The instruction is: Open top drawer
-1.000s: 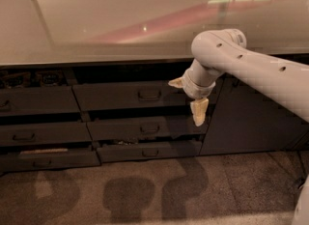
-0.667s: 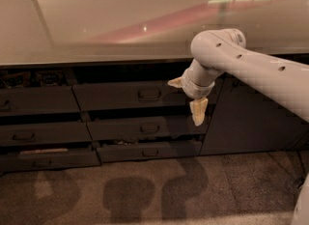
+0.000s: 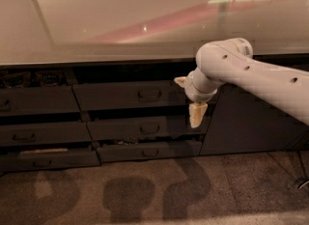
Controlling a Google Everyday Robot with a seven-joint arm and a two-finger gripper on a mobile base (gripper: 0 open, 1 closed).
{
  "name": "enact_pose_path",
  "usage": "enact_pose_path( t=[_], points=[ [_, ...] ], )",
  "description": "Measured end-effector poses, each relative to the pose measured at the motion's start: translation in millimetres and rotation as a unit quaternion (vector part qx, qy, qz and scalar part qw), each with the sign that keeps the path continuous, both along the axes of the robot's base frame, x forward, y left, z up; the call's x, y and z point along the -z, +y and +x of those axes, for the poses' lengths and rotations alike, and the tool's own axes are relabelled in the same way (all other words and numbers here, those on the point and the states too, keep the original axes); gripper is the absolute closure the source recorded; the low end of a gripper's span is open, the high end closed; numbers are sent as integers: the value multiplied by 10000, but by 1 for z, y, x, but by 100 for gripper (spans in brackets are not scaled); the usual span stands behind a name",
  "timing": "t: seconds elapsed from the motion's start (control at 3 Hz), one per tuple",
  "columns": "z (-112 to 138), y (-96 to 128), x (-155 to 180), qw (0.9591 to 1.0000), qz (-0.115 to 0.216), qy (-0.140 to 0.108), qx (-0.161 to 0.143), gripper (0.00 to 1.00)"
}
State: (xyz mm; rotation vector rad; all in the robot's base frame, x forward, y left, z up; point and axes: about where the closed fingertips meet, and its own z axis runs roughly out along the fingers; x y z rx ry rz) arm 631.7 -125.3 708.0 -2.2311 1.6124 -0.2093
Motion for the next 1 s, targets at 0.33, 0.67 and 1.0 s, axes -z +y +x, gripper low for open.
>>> enact_pose_path(
  t=[0.33,0.67,1.0],
  points=[
    [1,-2,0,9993,101,-152,327,0],
    [1,-2,0,9993,101,-151,327,0],
    [11,-8,7,9990,124,-43,420,0]
  ],
)
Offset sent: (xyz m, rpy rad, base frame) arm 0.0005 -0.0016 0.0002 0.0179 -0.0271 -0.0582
